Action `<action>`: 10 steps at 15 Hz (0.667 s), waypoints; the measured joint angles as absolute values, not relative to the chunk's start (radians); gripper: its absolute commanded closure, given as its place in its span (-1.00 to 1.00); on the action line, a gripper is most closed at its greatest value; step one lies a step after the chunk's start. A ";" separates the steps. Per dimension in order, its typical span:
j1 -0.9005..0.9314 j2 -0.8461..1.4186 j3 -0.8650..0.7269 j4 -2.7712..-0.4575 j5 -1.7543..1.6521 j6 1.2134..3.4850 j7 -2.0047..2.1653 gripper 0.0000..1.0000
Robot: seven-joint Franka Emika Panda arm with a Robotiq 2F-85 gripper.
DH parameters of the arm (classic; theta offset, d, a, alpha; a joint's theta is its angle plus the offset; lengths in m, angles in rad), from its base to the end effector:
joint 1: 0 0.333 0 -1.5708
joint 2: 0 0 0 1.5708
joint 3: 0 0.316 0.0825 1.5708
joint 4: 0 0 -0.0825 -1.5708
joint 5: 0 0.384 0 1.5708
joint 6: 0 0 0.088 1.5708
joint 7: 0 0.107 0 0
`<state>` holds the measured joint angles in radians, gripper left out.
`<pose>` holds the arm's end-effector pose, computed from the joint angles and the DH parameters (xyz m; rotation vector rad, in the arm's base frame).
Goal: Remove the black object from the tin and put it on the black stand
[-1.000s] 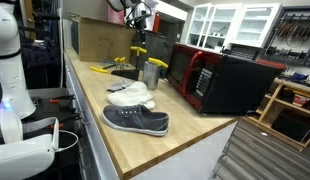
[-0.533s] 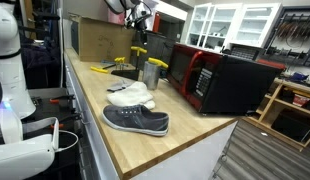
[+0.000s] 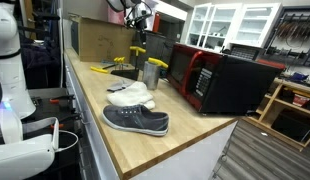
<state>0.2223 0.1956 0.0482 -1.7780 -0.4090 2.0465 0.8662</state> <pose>0.6088 0.1444 0.4561 2.7909 -0.5964 0.3684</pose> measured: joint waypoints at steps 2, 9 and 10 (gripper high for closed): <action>0.215 0.191 0.048 -1.779 -0.375 2.039 0.863 1.00; 0.210 0.158 0.048 -1.793 -0.360 1.981 0.873 1.00; 0.210 0.150 0.048 -1.793 -0.392 1.981 0.889 1.00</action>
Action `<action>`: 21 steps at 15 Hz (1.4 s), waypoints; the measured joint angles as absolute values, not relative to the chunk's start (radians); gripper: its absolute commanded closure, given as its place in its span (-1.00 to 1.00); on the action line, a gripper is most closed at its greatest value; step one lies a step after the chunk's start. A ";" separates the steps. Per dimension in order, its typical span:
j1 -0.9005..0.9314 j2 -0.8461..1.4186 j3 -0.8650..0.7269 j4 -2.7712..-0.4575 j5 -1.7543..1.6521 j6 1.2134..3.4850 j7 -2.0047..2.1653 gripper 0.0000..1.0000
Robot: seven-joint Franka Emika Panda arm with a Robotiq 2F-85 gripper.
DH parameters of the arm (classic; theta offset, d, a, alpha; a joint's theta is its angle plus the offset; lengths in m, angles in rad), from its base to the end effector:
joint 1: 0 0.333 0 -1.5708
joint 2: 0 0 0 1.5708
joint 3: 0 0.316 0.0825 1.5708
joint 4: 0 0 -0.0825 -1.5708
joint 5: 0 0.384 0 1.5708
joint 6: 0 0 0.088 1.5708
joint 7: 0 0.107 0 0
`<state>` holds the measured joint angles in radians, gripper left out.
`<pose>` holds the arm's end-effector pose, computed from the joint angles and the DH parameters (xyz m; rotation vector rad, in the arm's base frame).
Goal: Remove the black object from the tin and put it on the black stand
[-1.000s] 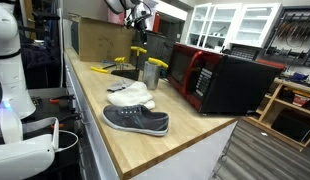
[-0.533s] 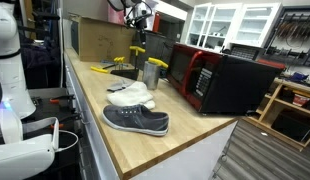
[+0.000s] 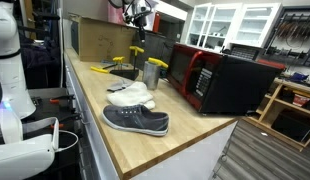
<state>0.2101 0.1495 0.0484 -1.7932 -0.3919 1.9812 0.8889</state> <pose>0.5963 0.1314 0.4714 2.7651 -0.6768 0.3237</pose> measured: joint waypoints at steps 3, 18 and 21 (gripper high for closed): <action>0.210 0.117 0.053 -1.785 -0.448 1.987 0.915 1.00; 0.224 0.091 0.191 -1.819 0.062 1.960 0.482 1.00; 0.215 0.090 0.188 -1.820 0.093 1.883 0.404 1.00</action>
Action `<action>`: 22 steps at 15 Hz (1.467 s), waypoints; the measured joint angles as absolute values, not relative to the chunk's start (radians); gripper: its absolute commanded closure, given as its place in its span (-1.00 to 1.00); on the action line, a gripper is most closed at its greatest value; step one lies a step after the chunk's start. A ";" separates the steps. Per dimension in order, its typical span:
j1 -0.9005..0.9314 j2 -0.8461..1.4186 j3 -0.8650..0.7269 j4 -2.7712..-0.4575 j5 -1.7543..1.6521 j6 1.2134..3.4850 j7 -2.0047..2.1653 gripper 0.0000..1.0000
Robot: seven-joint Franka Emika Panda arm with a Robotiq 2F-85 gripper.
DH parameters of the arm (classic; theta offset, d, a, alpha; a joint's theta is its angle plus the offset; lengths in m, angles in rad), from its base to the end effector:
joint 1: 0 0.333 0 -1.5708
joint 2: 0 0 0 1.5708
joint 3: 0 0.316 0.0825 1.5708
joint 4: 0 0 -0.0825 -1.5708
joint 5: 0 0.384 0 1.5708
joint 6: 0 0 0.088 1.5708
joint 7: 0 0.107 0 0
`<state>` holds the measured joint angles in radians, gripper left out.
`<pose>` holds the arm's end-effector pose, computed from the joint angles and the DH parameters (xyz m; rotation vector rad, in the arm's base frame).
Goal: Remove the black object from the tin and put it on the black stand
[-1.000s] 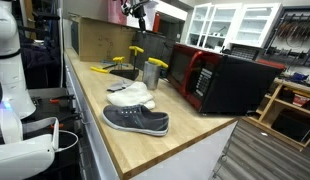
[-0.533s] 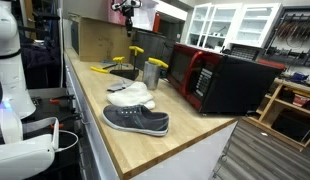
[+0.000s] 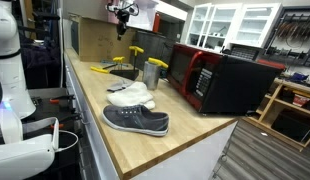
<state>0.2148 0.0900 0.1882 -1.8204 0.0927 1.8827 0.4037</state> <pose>0.5366 0.2331 0.4821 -3.0537 0.0471 0.0998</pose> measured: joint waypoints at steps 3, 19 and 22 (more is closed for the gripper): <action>0.203 0.090 0.182 -1.823 0.084 1.813 0.354 1.00; 0.197 0.143 0.145 -1.882 -0.341 2.092 0.541 1.00; 0.204 0.148 0.145 -1.882 -0.343 2.111 0.575 1.00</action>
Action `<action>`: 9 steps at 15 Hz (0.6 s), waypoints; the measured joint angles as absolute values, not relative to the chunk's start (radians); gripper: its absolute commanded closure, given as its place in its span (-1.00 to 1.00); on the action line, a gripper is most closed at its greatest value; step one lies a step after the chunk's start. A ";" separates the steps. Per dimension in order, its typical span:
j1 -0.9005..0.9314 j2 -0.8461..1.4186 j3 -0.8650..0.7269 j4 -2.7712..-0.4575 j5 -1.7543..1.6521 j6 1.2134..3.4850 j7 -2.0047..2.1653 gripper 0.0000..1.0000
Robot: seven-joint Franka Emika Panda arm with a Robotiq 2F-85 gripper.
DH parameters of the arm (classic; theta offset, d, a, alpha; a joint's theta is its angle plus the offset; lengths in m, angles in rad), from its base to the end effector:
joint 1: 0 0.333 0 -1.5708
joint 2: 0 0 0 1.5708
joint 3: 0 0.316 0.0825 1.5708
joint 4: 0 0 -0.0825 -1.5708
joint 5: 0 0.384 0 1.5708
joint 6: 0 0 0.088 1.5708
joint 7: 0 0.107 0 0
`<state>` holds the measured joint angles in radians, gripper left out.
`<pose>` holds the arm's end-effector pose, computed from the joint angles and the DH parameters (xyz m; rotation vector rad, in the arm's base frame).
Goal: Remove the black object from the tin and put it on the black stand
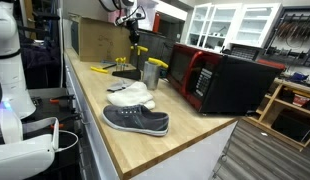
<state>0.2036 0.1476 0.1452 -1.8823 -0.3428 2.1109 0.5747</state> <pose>0.5762 0.1895 0.4407 2.9126 -0.0921 0.2920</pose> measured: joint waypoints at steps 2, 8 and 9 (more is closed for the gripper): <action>0.208 0.148 0.146 -1.882 -0.334 2.120 0.578 1.00; 0.218 0.148 0.148 -1.882 -0.257 2.150 0.552 1.00; 0.218 0.148 0.148 -1.882 -0.246 2.155 0.546 1.00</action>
<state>0.2184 0.1482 0.1484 -1.8824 -0.2459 2.1548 0.5465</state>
